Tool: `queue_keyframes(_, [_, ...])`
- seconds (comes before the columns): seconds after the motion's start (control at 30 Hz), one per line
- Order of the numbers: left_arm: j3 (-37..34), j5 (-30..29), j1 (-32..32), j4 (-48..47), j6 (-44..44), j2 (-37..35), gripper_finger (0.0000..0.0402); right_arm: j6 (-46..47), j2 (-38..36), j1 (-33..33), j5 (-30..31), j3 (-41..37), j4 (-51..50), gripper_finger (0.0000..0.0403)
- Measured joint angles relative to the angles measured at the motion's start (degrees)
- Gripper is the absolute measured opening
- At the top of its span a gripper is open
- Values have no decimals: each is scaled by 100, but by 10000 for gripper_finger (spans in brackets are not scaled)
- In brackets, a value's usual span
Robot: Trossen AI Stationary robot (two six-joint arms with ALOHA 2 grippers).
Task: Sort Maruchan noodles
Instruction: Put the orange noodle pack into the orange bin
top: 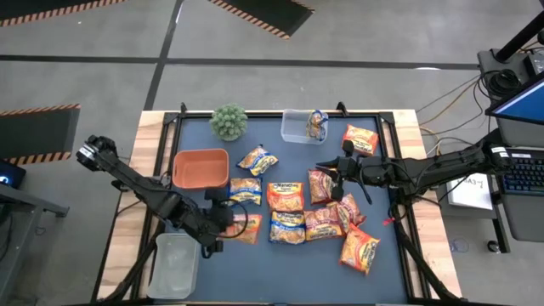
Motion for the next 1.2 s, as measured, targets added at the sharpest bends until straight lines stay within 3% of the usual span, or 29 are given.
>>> queue_keyframes(0.13, [328,-867,-4,-1087,-269,-81,0,43,0,-2,0,0,0,31])
queue_keyframes(0.23, [455,-1779,1,-2155,-1008,-164,0,52,0,-2,0,0,0,31])
queue_keyframes(0.37, [440,-2666,71,-3814,-2970,-271,0,55,0,-1,0,0,-1,31])
queue_keyframes(0.47, [176,-2722,193,-4716,-4549,-287,0,53,0,0,0,0,0,31])
queue_keyframes(0.63, [-438,-2668,603,-4583,-5418,-321,0,57,0,-2,2,0,0,31])
queue_keyframes(0.77, [-766,-2594,958,-4581,-5574,-250,0,52,-2,-2,0,0,2,31])
queue_keyframes(1.2, [-955,-2679,1741,-4097,-5813,158,0,35,-2,-2,3,0,1,31])
